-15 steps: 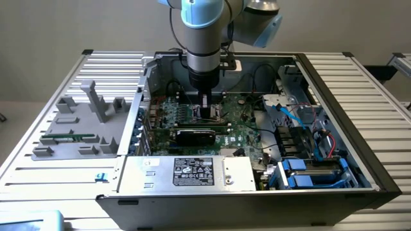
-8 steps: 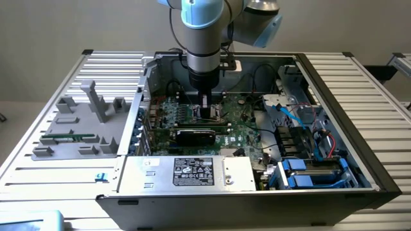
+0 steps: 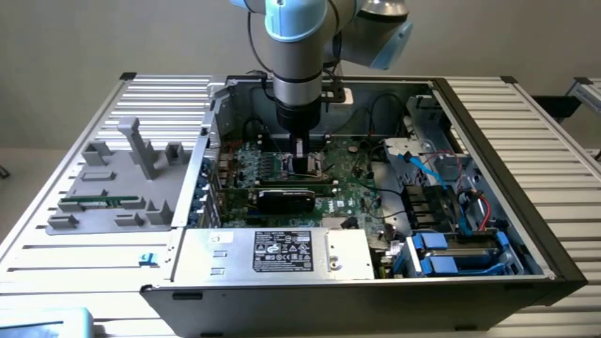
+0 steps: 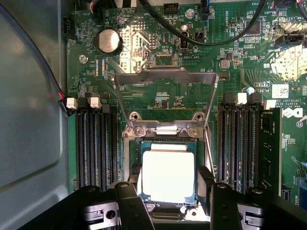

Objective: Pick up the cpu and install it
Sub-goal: 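Place the cpu into insertion slot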

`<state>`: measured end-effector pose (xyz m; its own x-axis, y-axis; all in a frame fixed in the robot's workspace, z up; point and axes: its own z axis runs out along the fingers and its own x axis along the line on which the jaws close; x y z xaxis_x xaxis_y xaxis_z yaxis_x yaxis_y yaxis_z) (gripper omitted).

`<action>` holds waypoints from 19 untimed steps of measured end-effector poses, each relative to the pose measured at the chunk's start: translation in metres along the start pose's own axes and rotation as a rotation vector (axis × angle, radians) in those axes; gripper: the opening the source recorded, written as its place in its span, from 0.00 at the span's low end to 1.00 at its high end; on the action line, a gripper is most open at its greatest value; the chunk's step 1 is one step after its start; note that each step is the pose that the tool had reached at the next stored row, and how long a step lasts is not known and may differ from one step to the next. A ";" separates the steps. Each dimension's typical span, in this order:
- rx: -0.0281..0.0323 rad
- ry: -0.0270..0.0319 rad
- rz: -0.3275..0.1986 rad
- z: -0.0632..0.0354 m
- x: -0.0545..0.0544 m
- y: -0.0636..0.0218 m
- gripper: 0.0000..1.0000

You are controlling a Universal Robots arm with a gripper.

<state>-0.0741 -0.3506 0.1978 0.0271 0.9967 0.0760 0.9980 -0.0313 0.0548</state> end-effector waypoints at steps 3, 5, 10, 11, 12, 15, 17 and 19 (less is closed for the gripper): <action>0.0001 -0.0002 -0.002 0.0001 0.000 0.0000 0.55; 0.0004 -0.0003 -0.003 0.0002 0.000 0.0000 0.55; 0.0006 0.0000 -0.007 0.0008 0.000 -0.0001 0.55; 0.0007 0.0001 -0.008 0.0009 0.000 -0.0001 0.55; 0.0008 0.0002 -0.009 0.0010 0.000 -0.0001 0.55; 0.0011 0.0002 -0.013 0.0011 0.000 -0.0001 0.55; 0.0010 0.0003 -0.013 0.0011 0.000 -0.0001 0.55; 0.0010 0.0004 -0.013 0.0011 0.000 -0.0001 0.55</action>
<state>-0.0740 -0.3502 0.1967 0.0136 0.9970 0.0757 0.9983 -0.0178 0.0548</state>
